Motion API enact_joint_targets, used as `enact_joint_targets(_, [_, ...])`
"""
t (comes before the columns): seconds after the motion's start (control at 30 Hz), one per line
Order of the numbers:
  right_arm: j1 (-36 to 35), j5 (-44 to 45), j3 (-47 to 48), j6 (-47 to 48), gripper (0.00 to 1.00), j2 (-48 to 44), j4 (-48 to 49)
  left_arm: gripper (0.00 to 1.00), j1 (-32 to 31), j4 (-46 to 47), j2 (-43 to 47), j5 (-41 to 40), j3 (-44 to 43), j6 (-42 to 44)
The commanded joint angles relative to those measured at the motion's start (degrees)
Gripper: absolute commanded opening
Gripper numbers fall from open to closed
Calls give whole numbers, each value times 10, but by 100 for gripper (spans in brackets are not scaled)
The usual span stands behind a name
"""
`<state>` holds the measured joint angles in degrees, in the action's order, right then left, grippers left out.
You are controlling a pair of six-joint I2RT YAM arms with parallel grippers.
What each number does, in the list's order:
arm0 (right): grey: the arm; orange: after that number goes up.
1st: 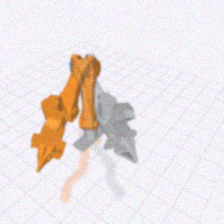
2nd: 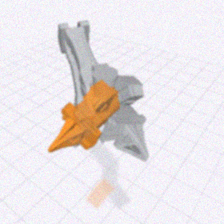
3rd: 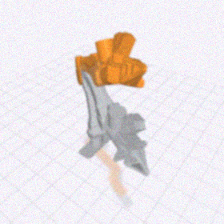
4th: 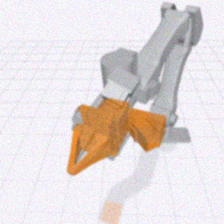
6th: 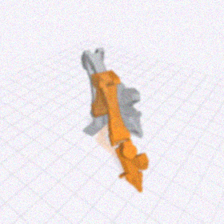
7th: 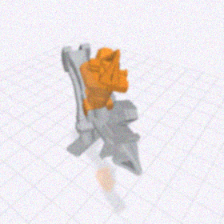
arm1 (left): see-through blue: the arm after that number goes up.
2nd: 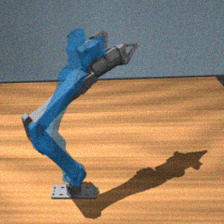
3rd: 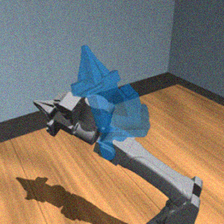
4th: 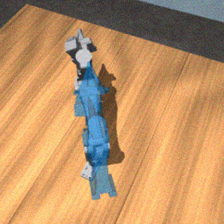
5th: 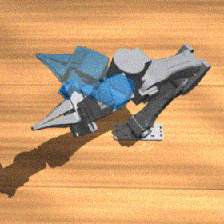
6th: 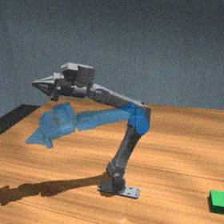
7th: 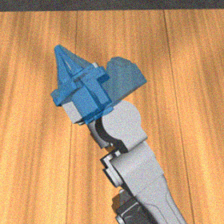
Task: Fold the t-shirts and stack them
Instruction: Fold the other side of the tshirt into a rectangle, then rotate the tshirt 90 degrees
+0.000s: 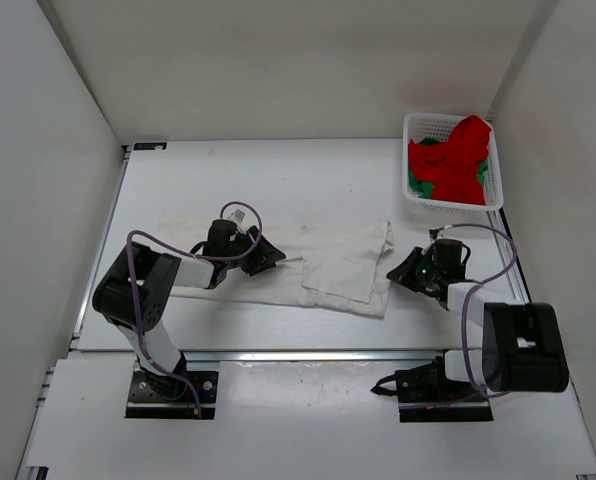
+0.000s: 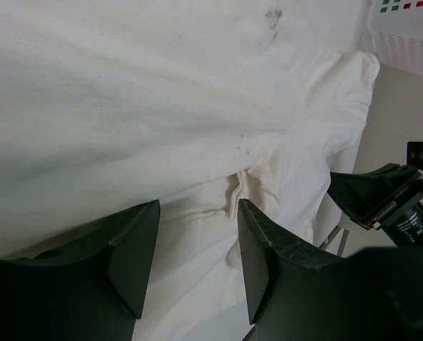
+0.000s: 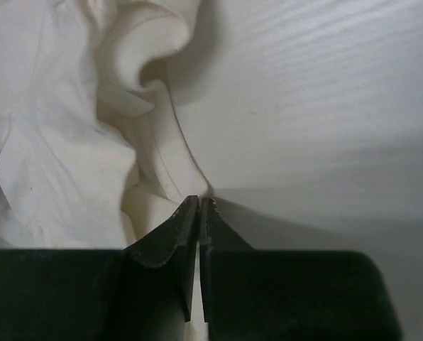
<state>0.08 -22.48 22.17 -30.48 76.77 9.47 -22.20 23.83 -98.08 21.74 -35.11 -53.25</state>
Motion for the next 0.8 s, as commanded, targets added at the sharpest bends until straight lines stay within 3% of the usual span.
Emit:
enact_joint_targets(0.0, [26,34,-33,-22,0,-64,-9,60,24,-20,-2,-38,22,18])
enact_joint_targets(0.37, [33,57,-78,-37,0,-128,-66,60,36,-5,21,-17,34,0])
enact_joint_targets(0.57, [40,67,-105,-52,0,-210,-94,60,35,-9,42,-22,35,-7])
enact_joint_targets(0.7, [34,73,-89,-46,6,-258,-145,60,29,-12,54,-22,32,-12])
enact_joint_targets(0.77, [30,88,-83,-42,14,-288,-171,60,29,-11,67,-16,36,-12])
